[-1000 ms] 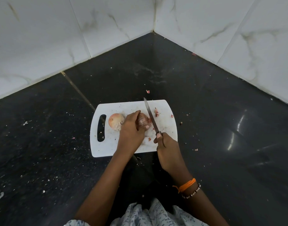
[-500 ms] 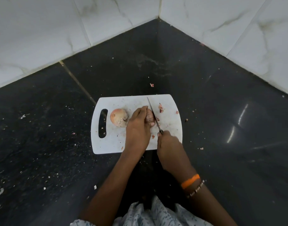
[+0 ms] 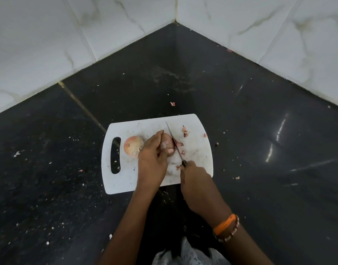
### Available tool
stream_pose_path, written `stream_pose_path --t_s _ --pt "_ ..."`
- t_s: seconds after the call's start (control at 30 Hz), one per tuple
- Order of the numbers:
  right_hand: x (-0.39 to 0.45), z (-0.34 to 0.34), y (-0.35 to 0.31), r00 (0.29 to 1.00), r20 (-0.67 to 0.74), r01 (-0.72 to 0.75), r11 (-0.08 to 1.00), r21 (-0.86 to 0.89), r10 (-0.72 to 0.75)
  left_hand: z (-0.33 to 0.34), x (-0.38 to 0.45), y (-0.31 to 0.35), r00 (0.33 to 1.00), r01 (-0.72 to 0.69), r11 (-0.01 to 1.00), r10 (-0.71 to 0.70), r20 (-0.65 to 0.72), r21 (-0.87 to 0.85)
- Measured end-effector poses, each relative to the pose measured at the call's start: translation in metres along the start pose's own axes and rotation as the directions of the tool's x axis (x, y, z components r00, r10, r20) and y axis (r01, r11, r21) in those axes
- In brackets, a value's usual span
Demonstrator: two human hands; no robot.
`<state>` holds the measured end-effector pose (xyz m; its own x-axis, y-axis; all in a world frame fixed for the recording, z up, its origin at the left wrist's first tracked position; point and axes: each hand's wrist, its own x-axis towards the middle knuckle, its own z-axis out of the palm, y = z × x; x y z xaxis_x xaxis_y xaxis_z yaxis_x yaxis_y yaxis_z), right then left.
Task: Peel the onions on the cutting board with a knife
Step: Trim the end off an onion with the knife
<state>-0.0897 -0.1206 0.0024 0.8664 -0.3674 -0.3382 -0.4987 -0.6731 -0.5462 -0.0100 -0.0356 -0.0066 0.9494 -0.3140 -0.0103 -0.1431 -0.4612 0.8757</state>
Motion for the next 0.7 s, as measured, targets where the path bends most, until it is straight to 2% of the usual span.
stream_pose_path --t_s 0.13,0.23,0.33,0.47,0.53,0.6,0.67,0.7 --pt "0.009 0.000 0.000 0.996 0.074 0.063 0.994 -0.090 -0.057 -0.002 -0.002 -0.002 1.000 0.026 0.999 -0.025 0.010 -0.037" --pt "0.010 0.003 0.001 0.992 0.073 0.110 0.988 -0.109 -0.103 -0.006 0.001 -0.002 0.999 0.046 0.998 -0.046 0.008 -0.032" --pt "0.007 0.003 0.007 0.996 0.030 0.085 0.990 -0.109 -0.082 -0.007 0.002 -0.003 0.997 0.050 0.999 -0.050 0.055 0.012" --pt "0.012 -0.008 0.019 0.996 -0.084 -0.036 0.998 -0.058 0.031 -0.013 0.001 -0.006 0.989 0.090 0.995 -0.095 0.117 0.047" --pt "0.012 -0.013 0.024 0.993 -0.106 -0.053 0.999 -0.007 0.052 -0.013 -0.001 -0.006 0.990 0.088 0.995 -0.092 0.110 0.039" --pt "0.011 -0.016 0.025 0.992 -0.111 -0.051 0.991 0.122 0.065 -0.013 -0.003 -0.005 0.991 0.111 0.994 -0.110 0.073 -0.009" --pt "0.006 -0.017 0.022 0.989 -0.136 -0.002 0.941 0.337 0.051 -0.014 -0.004 -0.001 0.976 0.215 0.959 -0.206 0.067 -0.185" --pt "0.002 -0.018 0.018 0.986 -0.165 0.040 0.905 0.423 0.034 -0.015 -0.004 0.002 0.956 0.292 0.892 -0.274 0.103 -0.344"
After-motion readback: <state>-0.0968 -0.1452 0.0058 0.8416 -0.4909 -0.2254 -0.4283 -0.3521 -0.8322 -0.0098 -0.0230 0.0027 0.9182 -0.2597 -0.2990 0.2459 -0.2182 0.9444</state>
